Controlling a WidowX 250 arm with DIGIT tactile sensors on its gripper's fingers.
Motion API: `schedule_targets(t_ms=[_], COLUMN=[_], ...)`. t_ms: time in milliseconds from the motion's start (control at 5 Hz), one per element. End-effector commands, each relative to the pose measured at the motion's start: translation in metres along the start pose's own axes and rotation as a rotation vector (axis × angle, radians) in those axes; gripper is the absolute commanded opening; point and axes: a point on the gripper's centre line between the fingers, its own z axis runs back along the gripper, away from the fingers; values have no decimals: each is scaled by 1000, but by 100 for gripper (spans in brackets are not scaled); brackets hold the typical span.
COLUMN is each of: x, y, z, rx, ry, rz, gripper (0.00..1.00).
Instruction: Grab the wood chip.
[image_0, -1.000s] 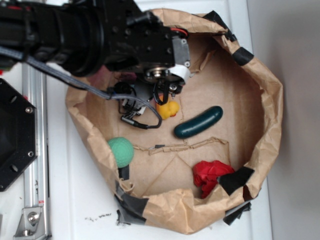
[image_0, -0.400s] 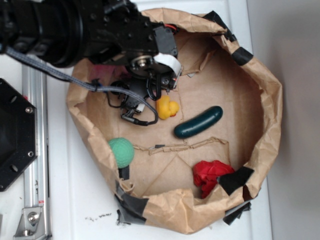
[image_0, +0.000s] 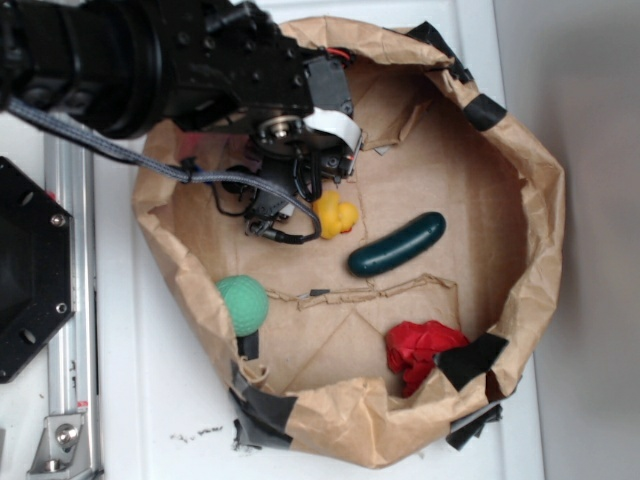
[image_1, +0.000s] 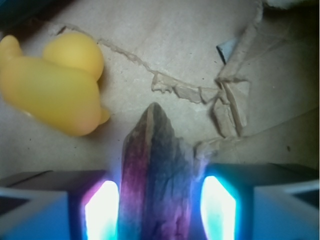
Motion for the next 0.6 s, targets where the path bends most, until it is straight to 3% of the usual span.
schedule_targets(t_ms=[0, 200, 400], x=[58, 59, 60], y=[-44, -46, -46], z=[93, 148, 177], rx=[34, -31, -5], ry=[7, -56, -67], rz=[223, 262, 299], gripper=[0, 0, 0])
